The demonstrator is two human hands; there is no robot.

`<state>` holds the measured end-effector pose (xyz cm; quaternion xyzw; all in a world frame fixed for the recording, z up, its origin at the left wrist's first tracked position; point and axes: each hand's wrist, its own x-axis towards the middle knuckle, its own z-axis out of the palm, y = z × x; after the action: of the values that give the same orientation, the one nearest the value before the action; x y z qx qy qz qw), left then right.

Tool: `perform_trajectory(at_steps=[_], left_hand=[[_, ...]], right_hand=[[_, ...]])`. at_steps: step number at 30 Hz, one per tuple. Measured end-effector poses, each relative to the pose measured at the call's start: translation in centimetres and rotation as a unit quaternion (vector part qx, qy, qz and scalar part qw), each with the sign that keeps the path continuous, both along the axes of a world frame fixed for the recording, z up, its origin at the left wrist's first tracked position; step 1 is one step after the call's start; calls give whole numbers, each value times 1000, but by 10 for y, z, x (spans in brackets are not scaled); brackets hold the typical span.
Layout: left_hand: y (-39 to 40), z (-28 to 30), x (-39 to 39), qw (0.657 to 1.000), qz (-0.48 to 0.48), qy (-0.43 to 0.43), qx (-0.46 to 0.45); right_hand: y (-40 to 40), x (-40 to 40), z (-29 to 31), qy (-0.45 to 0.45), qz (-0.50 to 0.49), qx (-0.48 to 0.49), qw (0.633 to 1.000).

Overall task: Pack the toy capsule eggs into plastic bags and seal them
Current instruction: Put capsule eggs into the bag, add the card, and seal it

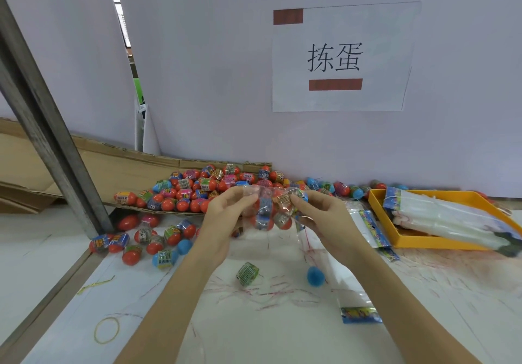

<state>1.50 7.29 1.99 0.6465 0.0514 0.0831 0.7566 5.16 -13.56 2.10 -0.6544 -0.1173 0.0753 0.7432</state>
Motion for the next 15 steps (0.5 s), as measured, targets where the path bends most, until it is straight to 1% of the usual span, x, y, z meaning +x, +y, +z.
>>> perform_trajectory(at_steps=[3, 7, 9, 13, 15], left_hand=[[2, 0, -1, 1000, -9, -7, -2], [1, -1, -2, 1000, 0, -10, 19], [3, -1, -2, 1000, 0, -15, 26], [6, 0, 1, 999, -10, -25, 25], [7, -1, 2, 999, -16, -28, 34]], right_hand=[[-2, -1, 2, 26, 2, 13, 1000], [-1, -2, 3, 37, 6, 24, 999], [0, -3, 4, 27, 1, 20, 999], [3, -4, 0, -19, -46, 27, 998], [6, -2, -6, -20, -64, 38, 997]])
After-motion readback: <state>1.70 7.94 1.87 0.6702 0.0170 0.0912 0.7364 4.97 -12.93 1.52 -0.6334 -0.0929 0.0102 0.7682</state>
